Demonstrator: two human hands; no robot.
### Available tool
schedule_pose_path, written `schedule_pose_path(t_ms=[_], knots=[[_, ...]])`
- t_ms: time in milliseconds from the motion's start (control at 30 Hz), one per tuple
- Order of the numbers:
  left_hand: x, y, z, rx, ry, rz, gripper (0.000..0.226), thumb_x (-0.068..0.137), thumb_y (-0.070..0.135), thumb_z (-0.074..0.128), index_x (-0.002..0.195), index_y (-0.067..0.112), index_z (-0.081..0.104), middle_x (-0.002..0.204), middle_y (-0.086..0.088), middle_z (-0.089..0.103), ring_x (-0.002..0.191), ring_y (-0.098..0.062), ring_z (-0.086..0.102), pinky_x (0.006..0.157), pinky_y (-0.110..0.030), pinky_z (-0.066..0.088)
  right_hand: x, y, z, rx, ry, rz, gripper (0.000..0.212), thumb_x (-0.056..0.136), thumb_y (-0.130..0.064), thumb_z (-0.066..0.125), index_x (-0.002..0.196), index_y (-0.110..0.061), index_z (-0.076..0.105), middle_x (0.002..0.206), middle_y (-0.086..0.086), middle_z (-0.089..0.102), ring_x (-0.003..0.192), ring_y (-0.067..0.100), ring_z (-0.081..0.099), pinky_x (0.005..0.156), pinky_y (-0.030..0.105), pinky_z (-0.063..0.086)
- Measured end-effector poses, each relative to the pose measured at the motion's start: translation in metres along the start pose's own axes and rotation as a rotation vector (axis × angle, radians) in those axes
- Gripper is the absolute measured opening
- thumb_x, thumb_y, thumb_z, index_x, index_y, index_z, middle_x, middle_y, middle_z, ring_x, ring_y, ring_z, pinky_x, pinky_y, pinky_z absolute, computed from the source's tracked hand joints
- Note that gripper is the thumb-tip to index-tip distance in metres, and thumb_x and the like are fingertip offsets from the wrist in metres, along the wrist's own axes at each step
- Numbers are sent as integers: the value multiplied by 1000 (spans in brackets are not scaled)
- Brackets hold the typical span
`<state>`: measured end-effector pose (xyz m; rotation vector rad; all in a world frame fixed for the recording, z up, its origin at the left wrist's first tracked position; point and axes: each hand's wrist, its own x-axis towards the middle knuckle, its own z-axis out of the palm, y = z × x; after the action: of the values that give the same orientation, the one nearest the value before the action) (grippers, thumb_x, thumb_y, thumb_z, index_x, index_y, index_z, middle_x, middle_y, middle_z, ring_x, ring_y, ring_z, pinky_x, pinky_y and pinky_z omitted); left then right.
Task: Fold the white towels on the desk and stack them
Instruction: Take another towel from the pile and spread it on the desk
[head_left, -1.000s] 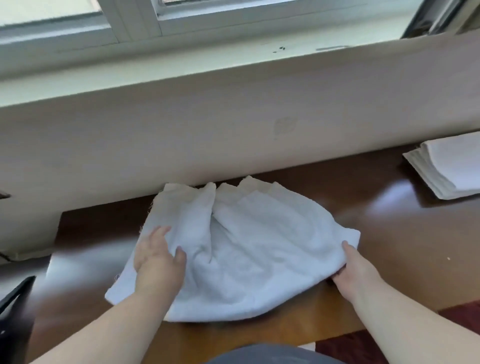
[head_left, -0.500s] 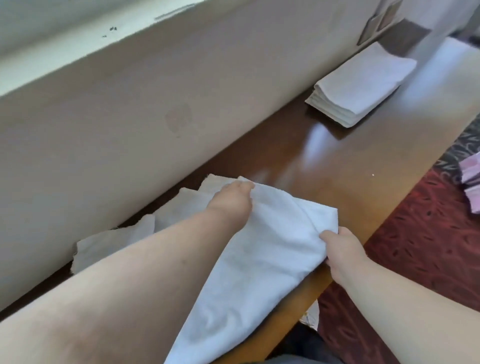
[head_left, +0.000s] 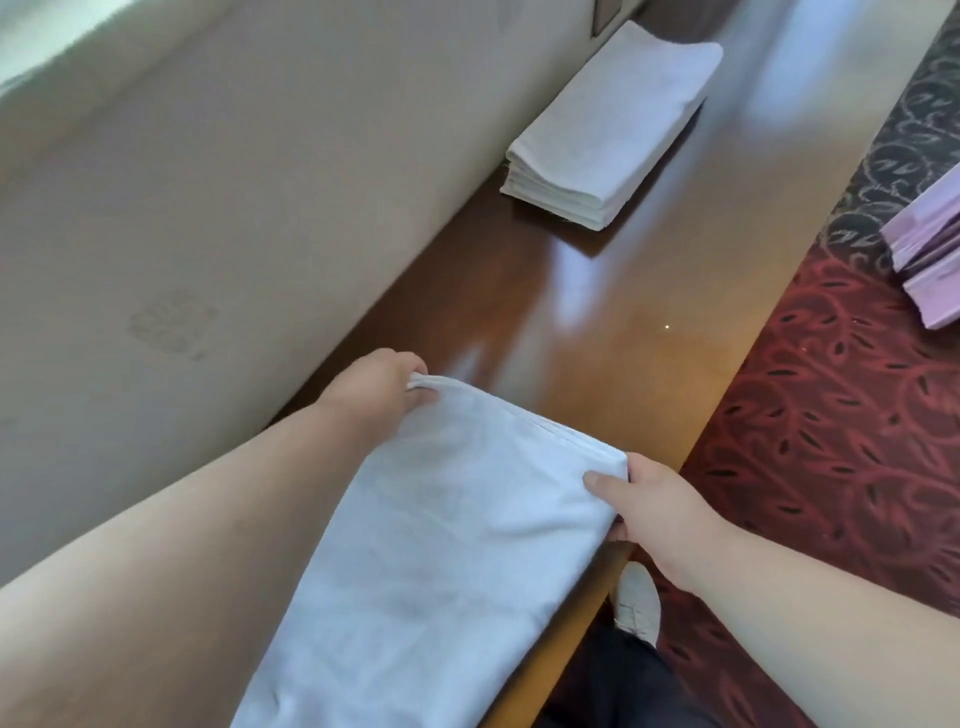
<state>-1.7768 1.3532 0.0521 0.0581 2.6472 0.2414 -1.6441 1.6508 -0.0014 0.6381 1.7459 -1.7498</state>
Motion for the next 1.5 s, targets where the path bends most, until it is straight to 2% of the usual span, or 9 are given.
schedule_pose_path(t_ms=[167, 267, 400, 600, 733, 933, 1133, 1367, 1500], knots=[[15, 15, -18, -51, 476, 294, 28, 88, 33, 73, 115, 26, 69, 112, -1, 57, 106, -28, 52, 94, -40, 46, -3, 6, -11, -233, 206, -102, 13, 87, -41, 63, 89, -28, 64, 84, -3, 72, 74, 16, 70, 66, 40, 62], [23, 29, 10, -24, 367, -20, 62, 91, 34, 68, 146, 29, 41, 140, -4, 43, 125, -29, 41, 106, -42, 37, 6, 8, -23, -453, 268, -36, 26, 90, -38, 64, 93, -13, 55, 83, 7, 68, 72, 24, 68, 72, 48, 59], [1, 40, 62, -206, 264, -467, 58, 96, 49, 51, 146, 25, 37, 145, -6, 40, 131, -28, 40, 102, -43, 39, 12, 6, -39, -723, 212, -39, 23, 91, -47, 60, 95, -32, 44, 77, -1, 67, 65, 17, 67, 62, 39, 56], [-35, 40, 102, -71, 42, -322, 66, 100, 55, 31, 157, 35, 5, 167, 3, -2, 152, -23, 0, 121, -40, 12, 21, -14, -50, -955, 175, -87, 36, 89, -44, 62, 112, -31, 38, 73, -5, 63, 58, 12, 63, 49, 31, 44], [-49, 24, 101, -170, 81, -607, 84, 88, 73, 38, 154, 41, -3, 166, 1, -5, 152, -26, -5, 118, -57, 2, 35, -42, -36, -1038, 82, -267, 49, 87, -40, 65, 130, -29, 44, 93, -12, 57, 78, 8, 62, 64, 28, 46], [-88, -27, 113, -336, 228, -507, 66, 97, 59, 38, 156, 34, 20, 165, 3, 16, 152, -18, 9, 123, -40, 11, 67, -62, 8, -1127, -42, -331, 54, 87, -40, 71, 134, -26, 51, 126, -3, 56, 114, 22, 57, 93, 37, 47], [-129, -106, 125, -306, 201, -735, 67, 93, 64, 38, 151, 33, 31, 161, 2, 24, 147, -24, 19, 119, -48, 19, 74, -64, 21, -1153, 26, -293, 29, 86, -40, 71, 106, -27, 55, 104, -3, 59, 90, 20, 60, 79, 41, 53], [-110, -111, 114, -266, 235, -324, 49, 86, 57, 63, 128, 33, 56, 133, 5, 50, 127, -24, 41, 106, -35, 35, 66, -77, 52, -888, 30, -246, 42, 87, -37, 72, 125, -31, 54, 104, -12, 64, 88, 4, 63, 72, 25, 48], [-92, -90, 102, -355, 152, -437, 70, 81, 56, 71, 142, 32, 45, 132, 0, 49, 124, -27, 46, 102, -37, 41, 63, -94, 63, -769, -125, -79, 8, 89, -31, 70, 96, -28, 72, 100, -1, 77, 91, 19, 74, 91, 43, 58]])
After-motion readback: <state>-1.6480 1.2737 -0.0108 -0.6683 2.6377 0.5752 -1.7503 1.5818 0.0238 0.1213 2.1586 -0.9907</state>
